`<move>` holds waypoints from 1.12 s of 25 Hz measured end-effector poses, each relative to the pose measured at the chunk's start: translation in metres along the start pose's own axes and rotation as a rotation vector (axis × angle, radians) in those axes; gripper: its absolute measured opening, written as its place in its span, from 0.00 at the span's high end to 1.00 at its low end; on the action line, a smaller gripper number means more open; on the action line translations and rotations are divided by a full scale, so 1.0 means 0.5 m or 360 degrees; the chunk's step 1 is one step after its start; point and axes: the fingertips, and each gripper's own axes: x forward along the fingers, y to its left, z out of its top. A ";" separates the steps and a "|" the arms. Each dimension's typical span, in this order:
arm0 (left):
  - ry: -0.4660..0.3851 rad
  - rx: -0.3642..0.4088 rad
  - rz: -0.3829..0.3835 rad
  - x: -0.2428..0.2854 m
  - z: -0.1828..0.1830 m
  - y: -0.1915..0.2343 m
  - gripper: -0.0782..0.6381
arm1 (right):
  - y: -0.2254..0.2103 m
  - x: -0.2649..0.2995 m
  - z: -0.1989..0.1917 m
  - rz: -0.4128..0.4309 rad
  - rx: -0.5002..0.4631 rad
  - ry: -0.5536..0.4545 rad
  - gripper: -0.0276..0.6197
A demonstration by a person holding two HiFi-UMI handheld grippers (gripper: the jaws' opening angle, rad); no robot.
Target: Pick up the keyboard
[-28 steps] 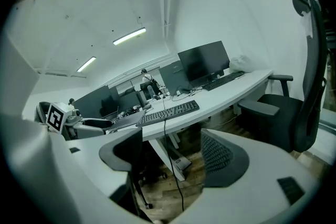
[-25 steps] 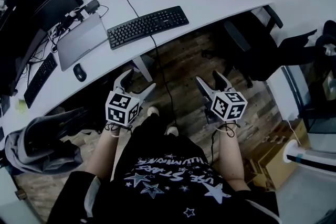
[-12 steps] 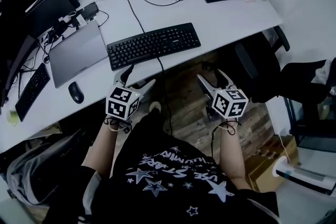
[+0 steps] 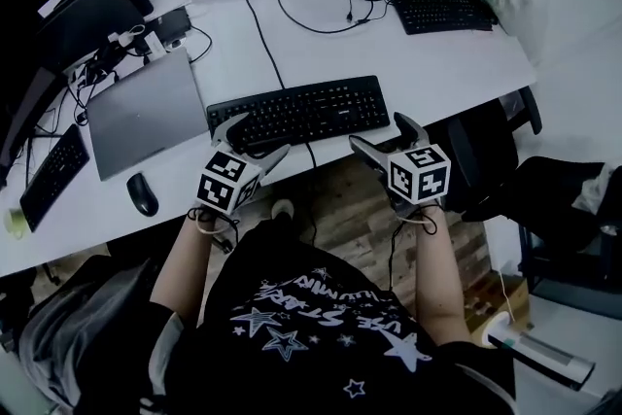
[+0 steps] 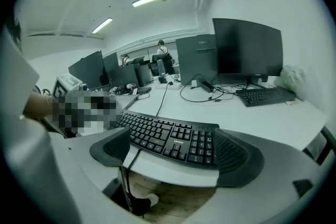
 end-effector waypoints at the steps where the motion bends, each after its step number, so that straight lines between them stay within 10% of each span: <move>1: 0.0003 0.0005 -0.0002 0.004 0.002 0.014 0.34 | 0.001 0.020 0.008 0.0028 -0.0079 0.0054 0.21; 10: 0.0026 -0.0071 0.0046 0.021 -0.008 0.106 0.34 | 0.011 0.161 -0.010 0.0360 -0.1027 0.0682 0.13; 28: 0.0061 -0.0169 0.0024 0.044 -0.030 0.168 0.34 | 0.016 0.303 -0.119 0.0898 -0.1732 0.1422 0.07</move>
